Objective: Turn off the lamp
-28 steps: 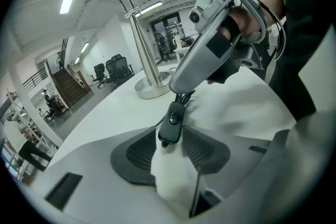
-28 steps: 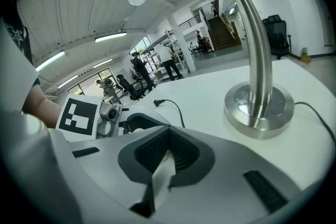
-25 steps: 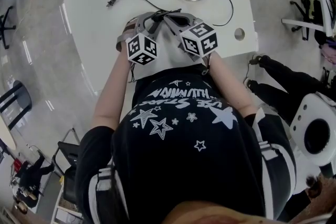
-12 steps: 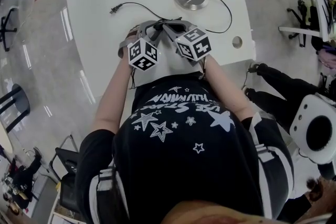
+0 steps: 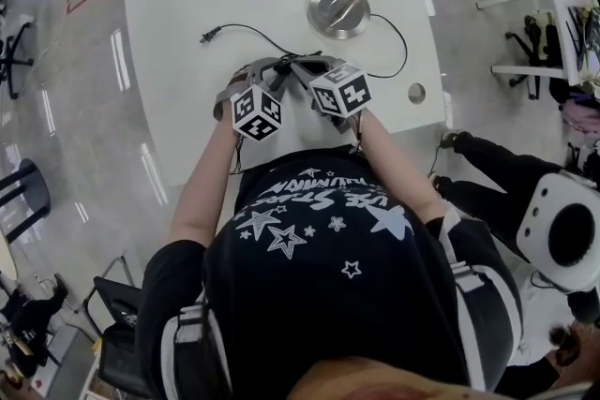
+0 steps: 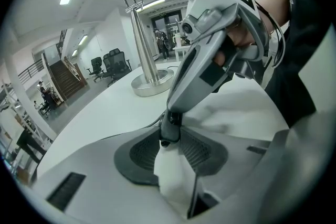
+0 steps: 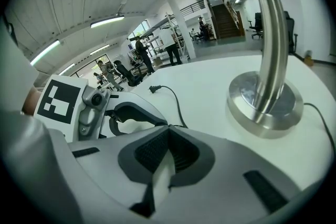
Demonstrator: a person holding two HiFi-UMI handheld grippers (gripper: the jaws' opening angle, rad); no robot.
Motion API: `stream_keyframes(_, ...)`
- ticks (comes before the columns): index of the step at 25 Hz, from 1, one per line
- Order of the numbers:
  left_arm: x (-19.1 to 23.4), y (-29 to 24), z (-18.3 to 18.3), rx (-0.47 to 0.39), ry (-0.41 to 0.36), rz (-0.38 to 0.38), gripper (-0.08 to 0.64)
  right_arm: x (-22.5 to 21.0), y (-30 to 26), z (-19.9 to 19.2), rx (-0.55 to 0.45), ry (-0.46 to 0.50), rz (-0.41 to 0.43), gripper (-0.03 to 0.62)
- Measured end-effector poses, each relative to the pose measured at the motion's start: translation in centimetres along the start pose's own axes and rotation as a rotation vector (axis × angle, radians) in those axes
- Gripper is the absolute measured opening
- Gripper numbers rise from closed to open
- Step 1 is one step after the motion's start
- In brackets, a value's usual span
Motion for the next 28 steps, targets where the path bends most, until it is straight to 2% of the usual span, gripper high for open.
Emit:
stream_keyframes(12, 0.0, 0.1, -0.3, -0.027, 0.113, 0.004, 0.138, 0.4, 0.6, 0.1, -0.027, -0.013, 0.018, 0.005)
stream_keyframes(20, -0.3, 1.8, -0.7, -0.056, 0.111, 0.105, 0.14, 1.5, 2.6, -0.2, -0.074, -0.024, 0.011, 0.005)
stream_keyframes(28, -1.3, 4.6, -0.8, -0.101, 0.159, 0.143, 0.14, 3.0, 5.3, -2.0, -0.152, -0.079, -0.023, 0.005)
Point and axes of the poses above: the fingertips, and each gripper's own axes: y backward along the fingers, x to its left, z out of its top, the point moved 7 cm from there along y, backward along the fingers, and after that the axes turned 3 degrees about -z, right-handed, at the moved point
